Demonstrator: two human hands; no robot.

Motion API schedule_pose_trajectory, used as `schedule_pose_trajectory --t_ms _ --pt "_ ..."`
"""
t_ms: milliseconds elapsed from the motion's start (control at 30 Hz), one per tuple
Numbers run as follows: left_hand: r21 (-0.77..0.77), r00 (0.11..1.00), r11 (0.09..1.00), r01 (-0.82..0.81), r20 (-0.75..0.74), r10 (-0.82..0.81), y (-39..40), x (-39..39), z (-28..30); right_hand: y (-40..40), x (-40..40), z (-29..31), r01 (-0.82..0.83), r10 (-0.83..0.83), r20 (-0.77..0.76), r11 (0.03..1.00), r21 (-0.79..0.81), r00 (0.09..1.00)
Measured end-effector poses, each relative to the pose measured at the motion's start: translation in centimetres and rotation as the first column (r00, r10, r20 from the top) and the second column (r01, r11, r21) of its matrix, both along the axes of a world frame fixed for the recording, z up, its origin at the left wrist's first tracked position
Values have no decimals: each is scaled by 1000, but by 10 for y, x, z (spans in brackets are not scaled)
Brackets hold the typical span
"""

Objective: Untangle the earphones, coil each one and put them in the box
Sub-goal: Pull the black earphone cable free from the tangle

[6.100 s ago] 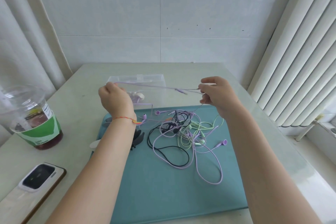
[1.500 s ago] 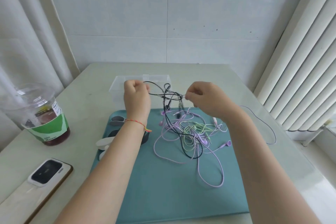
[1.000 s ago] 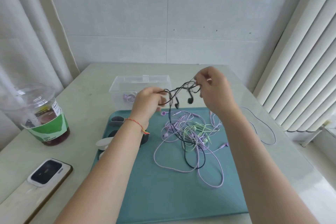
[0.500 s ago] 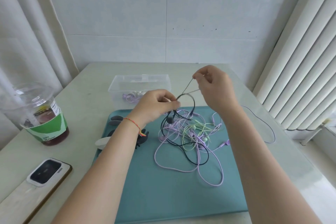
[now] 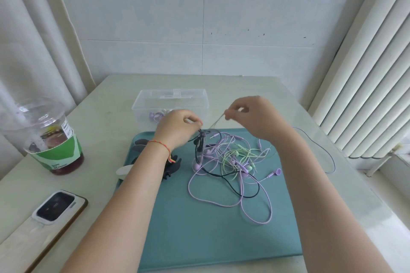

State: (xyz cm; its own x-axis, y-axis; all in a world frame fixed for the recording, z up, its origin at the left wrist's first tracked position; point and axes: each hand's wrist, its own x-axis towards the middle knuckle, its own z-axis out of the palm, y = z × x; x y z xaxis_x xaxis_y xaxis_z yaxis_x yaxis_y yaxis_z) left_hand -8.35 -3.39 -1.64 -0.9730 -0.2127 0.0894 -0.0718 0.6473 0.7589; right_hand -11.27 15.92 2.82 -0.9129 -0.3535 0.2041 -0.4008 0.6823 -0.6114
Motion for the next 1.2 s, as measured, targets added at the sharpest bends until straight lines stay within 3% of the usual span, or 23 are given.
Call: schedule_pose_trajectory --t_ms 33,100,167,200,233,300,400,467,533,600,667,733,800,900,1033,1200 --pt "35 1000 999 -20 -9 20 1 -1 0 0 -1 1 32 -35 -13 987 -155 999" --pt "295 996 952 -86 33 80 2 -3 0 0 -4 3 130 -174 -65 897 -422 983" --pt "615 980 763 -199 100 175 2 -6 1 0 -6 2 211 -312 -100 812 -544 945" --pt "686 967 687 -241 106 233 0 -8 -1 0 -7 1 228 -331 -88 797 -560 939" --pt "673 956 690 -267 96 276 -3 -10 -4 0 -7 0 228 -311 -60 801 -553 948" --pt "528 960 810 -255 38 278 -4 -8 -6 -2 -6 -1 196 -211 31 833 -517 977" --pt "350 992 935 -67 -73 98 2 -2 -1 -9 -1 -2 102 -17 155 825 -556 988" --pt "343 986 928 145 -127 -107 8 1 4 -14 3 -3 49 107 218 793 -607 970" --pt "440 950 842 313 -133 -283 13 1 3 -20 6 -2 15 185 232 749 -663 955" --pt "423 932 831 363 -148 -331 14 1 0 -22 7 1 37 146 177 659 -751 973" --pt "339 949 887 313 -149 -278 11 -1 -4 -18 6 5 99 -23 103 518 -850 994" --pt "263 969 935 239 -119 -215 7 -3 -6 -11 4 8 132 -162 63 458 -879 985" --pt "236 983 954 183 -76 -170 5 -3 -6 -6 1 7 196 -202 104 519 -832 974" --pt "344 997 936 76 -38 -67 7 -1 -4 -4 -6 0 275 -144 244 688 -672 959" --pt "417 999 908 -36 4 37 7 -2 3 3 -9 -6 141 -36 289 926 -351 957" --pt "523 998 851 -48 0 56 4 -5 1 7 -3 -3 -41 76 293 992 -121 953"
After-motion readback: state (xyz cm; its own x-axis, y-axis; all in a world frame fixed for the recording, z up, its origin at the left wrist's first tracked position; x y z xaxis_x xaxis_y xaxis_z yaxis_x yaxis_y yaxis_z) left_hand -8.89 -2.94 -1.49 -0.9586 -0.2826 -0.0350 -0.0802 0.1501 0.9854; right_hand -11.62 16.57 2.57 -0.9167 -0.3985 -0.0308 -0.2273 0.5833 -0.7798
